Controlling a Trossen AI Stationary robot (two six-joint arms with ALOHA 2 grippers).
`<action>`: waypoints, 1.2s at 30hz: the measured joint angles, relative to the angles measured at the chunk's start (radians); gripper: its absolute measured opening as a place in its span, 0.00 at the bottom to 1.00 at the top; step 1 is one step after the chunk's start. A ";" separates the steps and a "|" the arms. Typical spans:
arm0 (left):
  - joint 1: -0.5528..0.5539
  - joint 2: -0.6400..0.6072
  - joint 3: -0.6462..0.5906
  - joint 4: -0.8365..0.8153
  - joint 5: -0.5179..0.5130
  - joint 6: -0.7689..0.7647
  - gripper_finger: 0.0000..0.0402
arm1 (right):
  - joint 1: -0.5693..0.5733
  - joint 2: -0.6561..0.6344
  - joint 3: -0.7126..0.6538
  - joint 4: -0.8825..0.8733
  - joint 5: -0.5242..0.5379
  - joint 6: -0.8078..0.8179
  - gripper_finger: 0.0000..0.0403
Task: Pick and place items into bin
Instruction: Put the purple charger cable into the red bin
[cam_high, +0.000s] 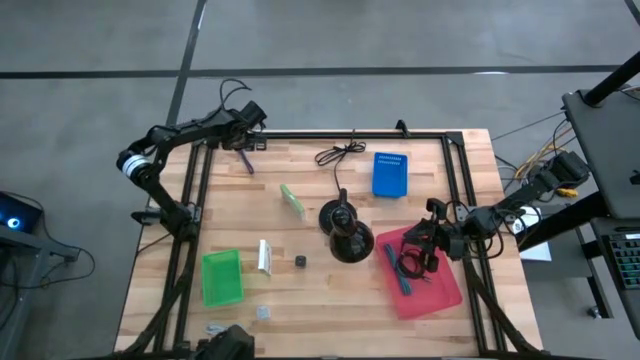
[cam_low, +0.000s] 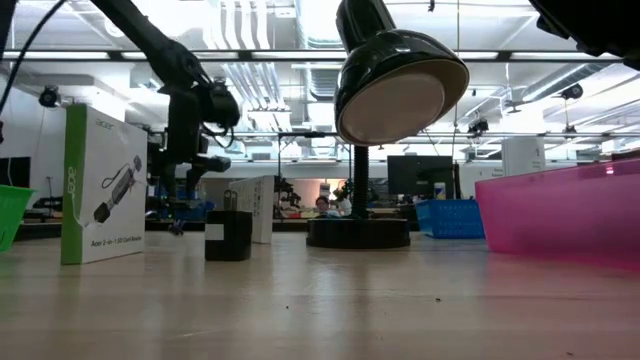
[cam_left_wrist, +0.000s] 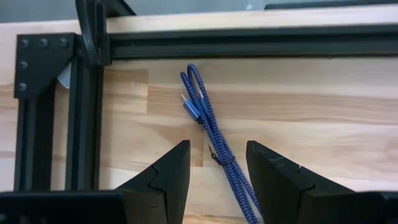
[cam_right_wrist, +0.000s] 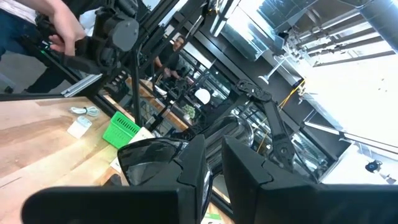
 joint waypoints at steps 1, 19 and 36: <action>0.002 0.008 0.002 0.000 0.001 -0.001 0.35 | 0.000 0.000 0.000 0.000 0.000 0.000 0.11; 0.017 0.130 -0.001 0.042 -0.025 -0.069 0.35 | 0.000 0.000 0.000 -0.005 0.000 0.000 0.11; 0.026 0.161 -0.011 0.123 -0.046 -0.078 0.35 | 0.000 0.000 0.000 -0.006 0.000 0.000 0.11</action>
